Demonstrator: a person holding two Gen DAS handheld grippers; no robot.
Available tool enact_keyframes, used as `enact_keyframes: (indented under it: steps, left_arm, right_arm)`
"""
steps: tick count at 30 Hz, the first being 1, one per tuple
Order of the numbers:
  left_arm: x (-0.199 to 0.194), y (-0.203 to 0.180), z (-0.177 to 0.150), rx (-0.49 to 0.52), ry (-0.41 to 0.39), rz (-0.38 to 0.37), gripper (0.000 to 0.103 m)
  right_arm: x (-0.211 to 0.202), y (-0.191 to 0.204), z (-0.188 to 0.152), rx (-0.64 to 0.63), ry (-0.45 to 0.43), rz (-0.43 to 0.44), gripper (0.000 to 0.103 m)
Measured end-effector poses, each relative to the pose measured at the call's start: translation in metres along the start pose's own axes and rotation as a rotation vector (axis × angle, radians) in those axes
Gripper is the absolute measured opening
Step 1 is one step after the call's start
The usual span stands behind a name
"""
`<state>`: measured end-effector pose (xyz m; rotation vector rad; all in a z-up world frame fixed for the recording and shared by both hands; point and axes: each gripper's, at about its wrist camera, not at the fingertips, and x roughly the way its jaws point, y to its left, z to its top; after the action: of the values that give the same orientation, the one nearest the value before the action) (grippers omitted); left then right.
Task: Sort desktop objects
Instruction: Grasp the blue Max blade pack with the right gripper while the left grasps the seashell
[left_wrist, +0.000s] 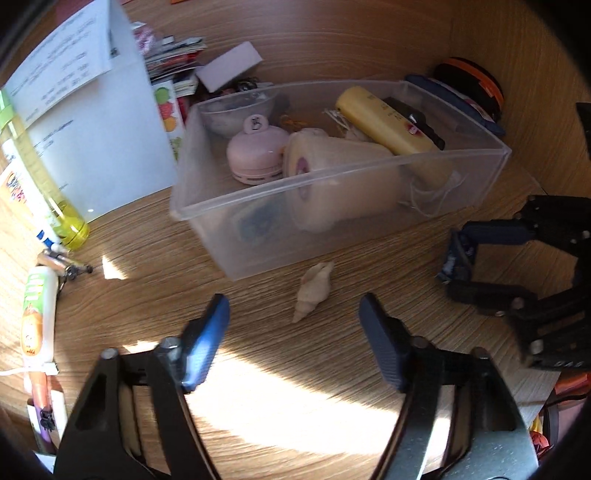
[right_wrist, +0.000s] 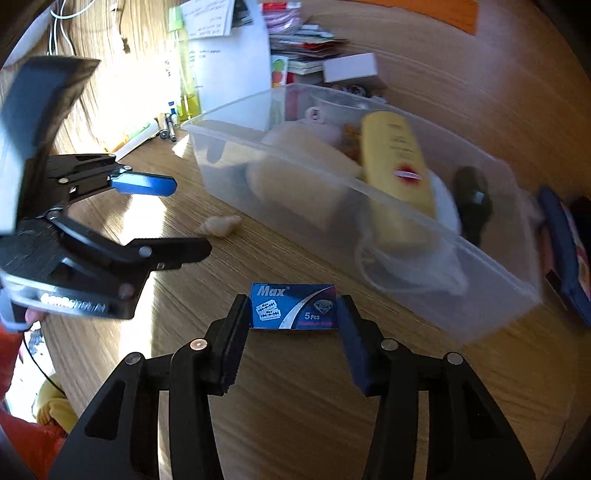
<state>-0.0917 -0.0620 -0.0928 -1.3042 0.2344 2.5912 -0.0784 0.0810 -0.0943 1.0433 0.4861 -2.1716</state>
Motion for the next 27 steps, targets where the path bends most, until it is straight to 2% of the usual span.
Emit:
enact_keyframes:
  steps: [7,11,16,21,27]
  left_arm:
    - [0.009,-0.014,0.004,0.02,0.025,-0.017,0.04]
    - [0.01,-0.018,0.004,0.017,0.02,-0.008,0.038]
    - [0.009,-0.024,0.003,0.03,0.019,-0.02,0.021]
    - [0.009,-0.025,0.003,0.023,0.021,-0.024,0.013]
    - [0.001,-0.023,-0.001,-0.005,0.006,-0.027,0.012]
  right_arm:
    - [-0.017,-0.017,-0.011,0.045,-0.027,-0.004,0.044]
    - [-0.023,-0.02,-0.015,0.049,-0.037,0.004,0.044]
    - [-0.029,-0.021,-0.018,0.053,-0.048,0.011,0.044]
    - [-0.034,-0.019,-0.022,0.059,-0.057,0.011,0.044]
    - [-0.038,-0.018,-0.02,0.07,-0.068,0.016,0.044]
